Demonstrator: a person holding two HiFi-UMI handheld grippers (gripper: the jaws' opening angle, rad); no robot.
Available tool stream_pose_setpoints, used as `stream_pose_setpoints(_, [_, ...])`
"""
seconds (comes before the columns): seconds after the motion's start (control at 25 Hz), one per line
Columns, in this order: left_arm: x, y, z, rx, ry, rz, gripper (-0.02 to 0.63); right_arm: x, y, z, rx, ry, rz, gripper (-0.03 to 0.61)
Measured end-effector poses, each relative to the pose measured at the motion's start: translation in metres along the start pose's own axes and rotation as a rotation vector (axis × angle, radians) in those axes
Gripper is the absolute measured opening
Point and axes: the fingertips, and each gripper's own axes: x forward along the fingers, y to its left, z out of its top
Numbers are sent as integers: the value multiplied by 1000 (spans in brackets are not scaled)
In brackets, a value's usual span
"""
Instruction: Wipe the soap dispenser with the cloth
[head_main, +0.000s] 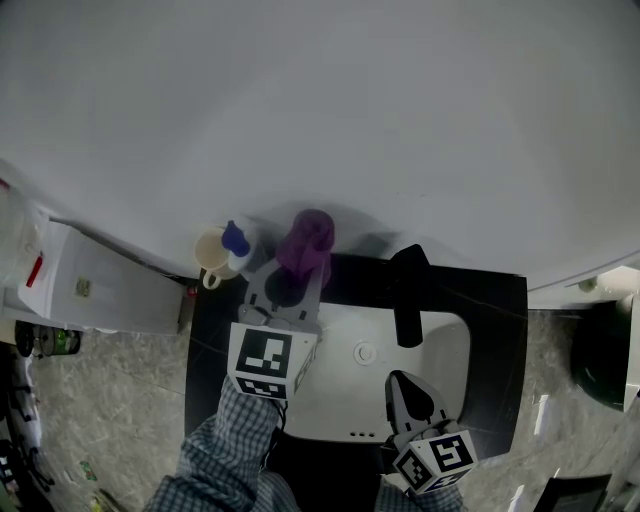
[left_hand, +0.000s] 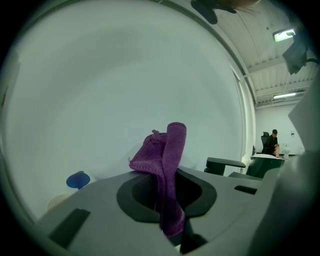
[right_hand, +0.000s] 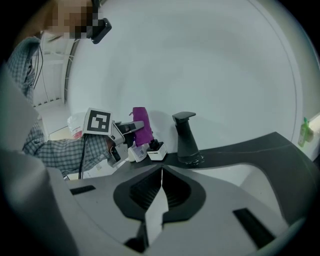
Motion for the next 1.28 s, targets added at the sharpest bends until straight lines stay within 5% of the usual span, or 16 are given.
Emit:
stream_pose_setpoints(0.72, [47, -32, -66, -115, 134, -90, 60, -7, -15, -13, 21, 20, -41, 18])
stream_pose_setpoints(1.28, [59, -46, -81, -94, 131, -173, 60, -8, -21, -20, 48, 18, -74, 18])
